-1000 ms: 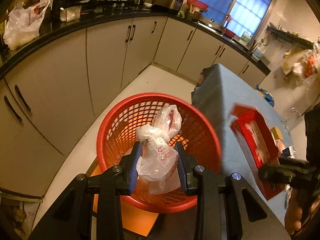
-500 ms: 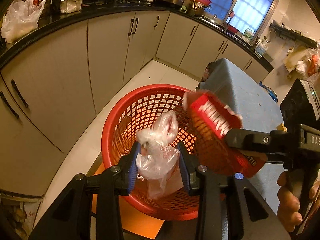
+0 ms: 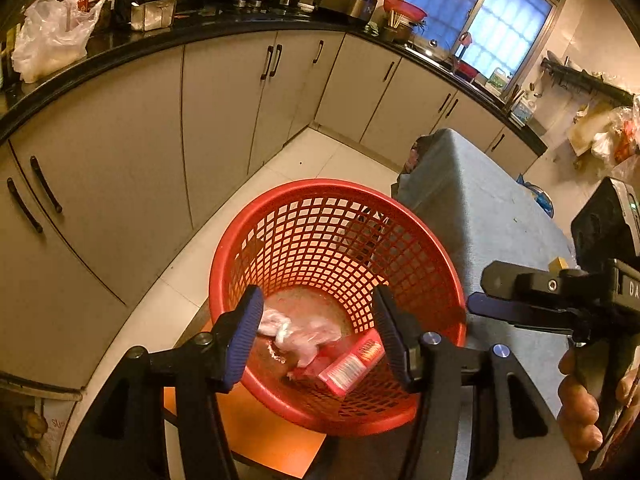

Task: Collect trash
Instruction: 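Carry both items over the red wastebasket and open both tools to drop them, then move both open tools back over the table toward the remaining trash, then grasp the white cloth with the left tool while the right tool grasps the white printed bag, then carry cloth and bag over the red wastebasket and open both tools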

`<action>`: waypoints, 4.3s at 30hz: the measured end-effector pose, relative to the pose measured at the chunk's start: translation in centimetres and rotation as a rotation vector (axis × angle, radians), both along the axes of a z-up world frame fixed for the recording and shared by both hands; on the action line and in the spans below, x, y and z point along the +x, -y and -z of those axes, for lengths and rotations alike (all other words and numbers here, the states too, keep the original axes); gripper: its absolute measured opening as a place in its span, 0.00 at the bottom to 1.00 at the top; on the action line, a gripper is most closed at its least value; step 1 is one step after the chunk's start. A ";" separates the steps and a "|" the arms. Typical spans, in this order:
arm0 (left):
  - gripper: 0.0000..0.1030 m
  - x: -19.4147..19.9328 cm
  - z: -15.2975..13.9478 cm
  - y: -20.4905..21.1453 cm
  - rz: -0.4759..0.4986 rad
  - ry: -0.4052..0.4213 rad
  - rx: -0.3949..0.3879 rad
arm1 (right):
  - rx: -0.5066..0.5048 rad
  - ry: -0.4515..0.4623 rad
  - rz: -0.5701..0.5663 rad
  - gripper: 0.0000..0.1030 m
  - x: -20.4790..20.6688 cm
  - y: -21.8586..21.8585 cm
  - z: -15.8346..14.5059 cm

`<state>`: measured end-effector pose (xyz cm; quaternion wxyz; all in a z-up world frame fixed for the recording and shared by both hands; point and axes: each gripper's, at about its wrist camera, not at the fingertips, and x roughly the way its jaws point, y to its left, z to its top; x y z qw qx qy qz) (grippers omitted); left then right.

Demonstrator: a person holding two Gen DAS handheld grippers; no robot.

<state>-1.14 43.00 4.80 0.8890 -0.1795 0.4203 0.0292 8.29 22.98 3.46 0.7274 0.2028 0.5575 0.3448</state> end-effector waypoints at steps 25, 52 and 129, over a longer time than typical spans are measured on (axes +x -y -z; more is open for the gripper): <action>0.59 -7.0 -4.1 13.6 0.110 0.132 0.166 | -0.323 0.432 0.133 0.80 -12.1 13.3 -5.6; 0.66 -6.8 -1.2 37.7 0.705 0.030 0.103 | -0.320 0.267 0.594 0.80 -13.8 45.7 -2.6; 0.28 -8.2 -5.1 15.9 0.278 0.163 0.074 | -0.142 0.340 0.039 0.35 -14.0 16.5 -4.7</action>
